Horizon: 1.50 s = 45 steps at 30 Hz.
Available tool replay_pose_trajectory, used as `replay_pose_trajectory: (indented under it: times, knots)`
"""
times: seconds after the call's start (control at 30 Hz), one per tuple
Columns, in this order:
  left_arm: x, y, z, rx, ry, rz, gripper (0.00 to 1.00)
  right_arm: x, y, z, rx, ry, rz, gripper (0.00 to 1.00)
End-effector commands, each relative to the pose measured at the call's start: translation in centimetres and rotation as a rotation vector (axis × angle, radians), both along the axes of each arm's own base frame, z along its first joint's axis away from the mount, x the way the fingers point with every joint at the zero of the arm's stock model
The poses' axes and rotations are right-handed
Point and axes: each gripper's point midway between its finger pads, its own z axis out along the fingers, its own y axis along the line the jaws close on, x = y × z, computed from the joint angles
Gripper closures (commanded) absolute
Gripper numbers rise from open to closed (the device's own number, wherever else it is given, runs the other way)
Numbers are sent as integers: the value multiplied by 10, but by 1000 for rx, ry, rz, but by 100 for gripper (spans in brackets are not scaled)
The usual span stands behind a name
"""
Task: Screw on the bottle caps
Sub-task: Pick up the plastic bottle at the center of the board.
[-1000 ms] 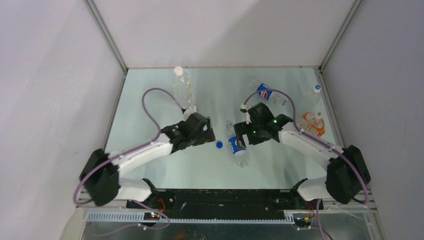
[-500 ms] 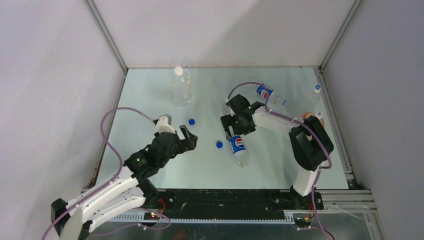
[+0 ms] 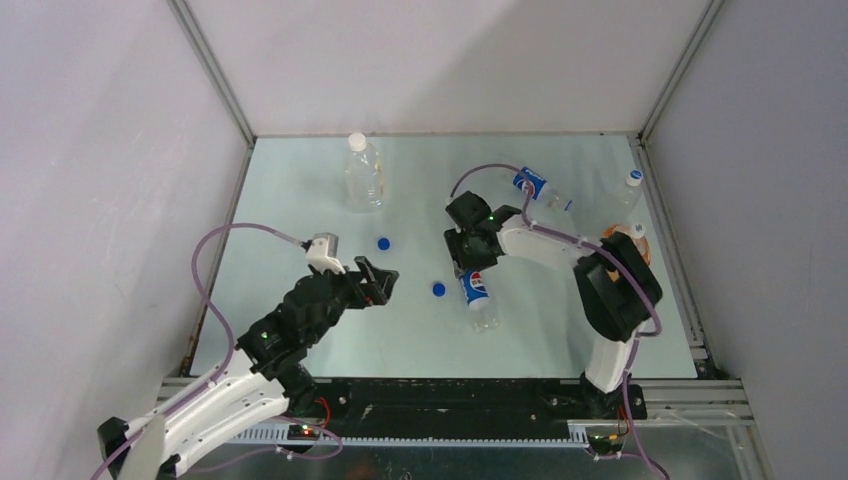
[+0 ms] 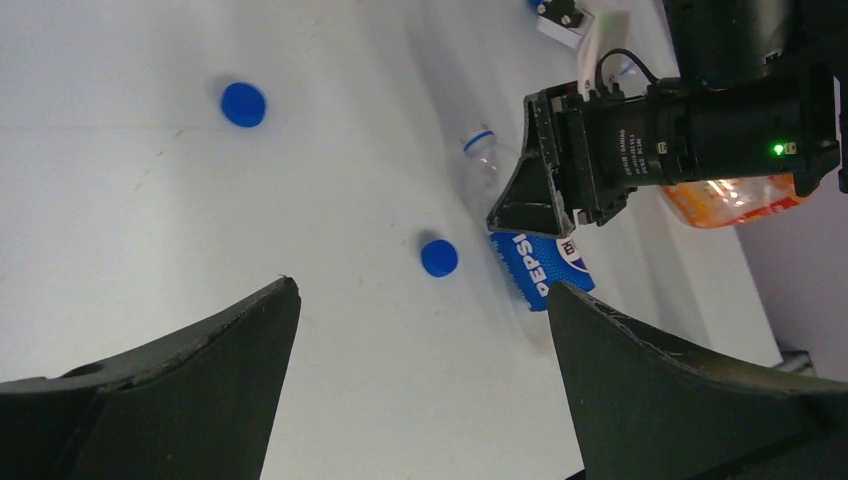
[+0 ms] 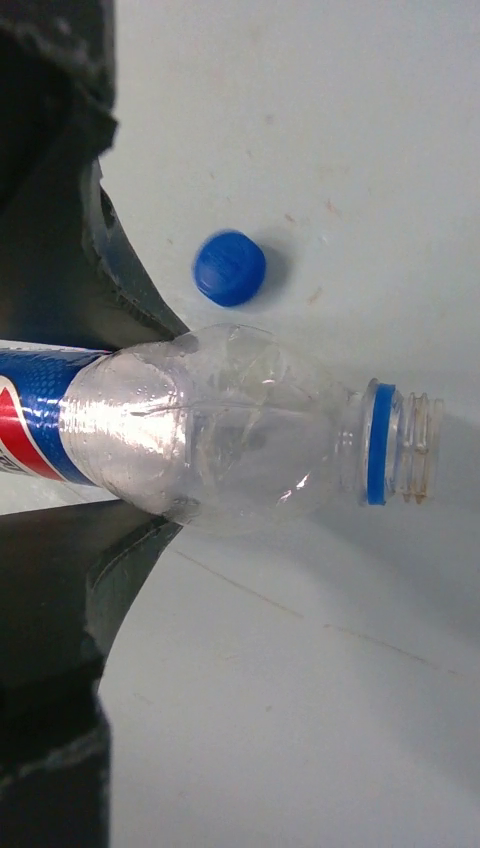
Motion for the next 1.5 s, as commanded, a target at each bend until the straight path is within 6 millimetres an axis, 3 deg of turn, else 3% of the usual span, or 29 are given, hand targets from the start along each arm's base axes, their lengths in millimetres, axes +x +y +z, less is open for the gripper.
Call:
replay_pose_trajectory:
  times: [0.0, 0.27, 0.47, 0.73, 0.83, 0.97, 1.17, 1.3, 1.4, 1.47]
  knots:
    - [4, -28, 37, -80, -145, -124, 0, 8, 12, 81, 145, -213, -50, 57]
    - [-4, -71, 73, -184, -265, -333, 0, -11, 37, 186, 485, -514, -78, 59]
    - [-12, -100, 94, -212, -292, -483, 0, -32, 44, 234, 656, -657, -107, 59]
    - [-25, -127, 107, -218, -322, -647, 1, -48, 50, 256, 708, -752, -140, 59]
    - [-25, -133, 99, -192, -293, -664, 4, -53, 54, 263, 741, -780, -123, 59]
    - [-17, -133, 94, -170, -274, -630, 11, -61, 58, 273, 793, -816, -119, 61]
    - [-3, -126, 93, -124, -296, -554, 19, -69, 63, 269, 795, -829, -122, 57]
    - [0, -123, 87, -61, -318, -552, 33, -75, 66, 268, 799, -816, -116, 49]
    - [2, -119, 80, 4, -339, -559, 44, -78, 65, 271, 806, -818, -94, 37]
    - [2, -115, 75, 39, -349, -558, 46, -81, 63, 275, 806, -823, -63, 27]
